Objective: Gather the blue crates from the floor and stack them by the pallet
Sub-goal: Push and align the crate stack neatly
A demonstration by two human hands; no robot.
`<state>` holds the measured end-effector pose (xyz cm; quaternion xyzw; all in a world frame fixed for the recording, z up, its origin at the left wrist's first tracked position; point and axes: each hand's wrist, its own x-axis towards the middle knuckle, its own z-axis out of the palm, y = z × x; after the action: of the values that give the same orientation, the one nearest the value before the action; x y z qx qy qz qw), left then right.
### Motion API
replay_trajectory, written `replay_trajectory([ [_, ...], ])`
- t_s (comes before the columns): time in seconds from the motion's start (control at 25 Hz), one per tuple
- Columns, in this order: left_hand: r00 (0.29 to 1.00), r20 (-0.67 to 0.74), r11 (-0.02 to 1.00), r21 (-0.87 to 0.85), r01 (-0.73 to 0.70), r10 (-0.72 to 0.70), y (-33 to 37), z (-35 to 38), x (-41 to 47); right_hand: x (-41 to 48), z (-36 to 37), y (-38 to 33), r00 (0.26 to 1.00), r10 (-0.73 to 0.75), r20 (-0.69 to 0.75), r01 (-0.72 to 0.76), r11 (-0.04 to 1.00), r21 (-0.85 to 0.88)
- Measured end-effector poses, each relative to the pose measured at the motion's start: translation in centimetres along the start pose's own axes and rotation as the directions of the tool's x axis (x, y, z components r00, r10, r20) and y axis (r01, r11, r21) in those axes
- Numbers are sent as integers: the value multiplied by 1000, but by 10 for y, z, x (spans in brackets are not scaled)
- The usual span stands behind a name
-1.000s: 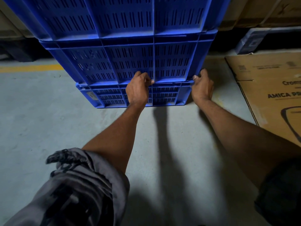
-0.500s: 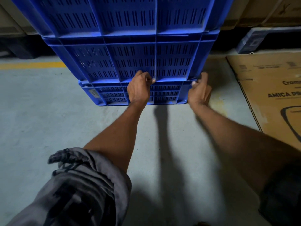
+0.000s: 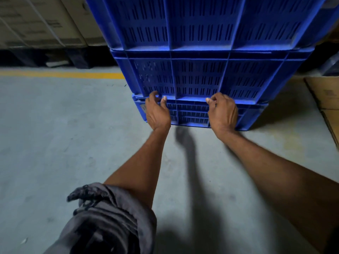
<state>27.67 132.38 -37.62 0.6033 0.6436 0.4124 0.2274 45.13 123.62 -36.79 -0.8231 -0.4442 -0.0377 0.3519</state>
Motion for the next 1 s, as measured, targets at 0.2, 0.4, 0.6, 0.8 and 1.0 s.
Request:
replay_trajectory([
  [0.2,975,-112,982,34,-188,191,12,-14,2,-2,-12,-16,997,-55,-50,58,997,57],
  [0.4,739,-293,793,169,-585,607,88,-25,24,38,-51,-72,750,-405,-523,435,898,-70],
  [0.6,675,-206,704,278,-654,708,104,-38,40,68,-66,-58,715,-537,-448,435,843,-317],
  [0.8,647,-153,647,388,-656,747,112,-56,42,73,-74,-54,680,-602,-419,452,794,-407],
  [1.0,691,-56,657,374,-654,721,118,-69,41,62,-92,-53,802,-382,-459,319,924,-212],
])
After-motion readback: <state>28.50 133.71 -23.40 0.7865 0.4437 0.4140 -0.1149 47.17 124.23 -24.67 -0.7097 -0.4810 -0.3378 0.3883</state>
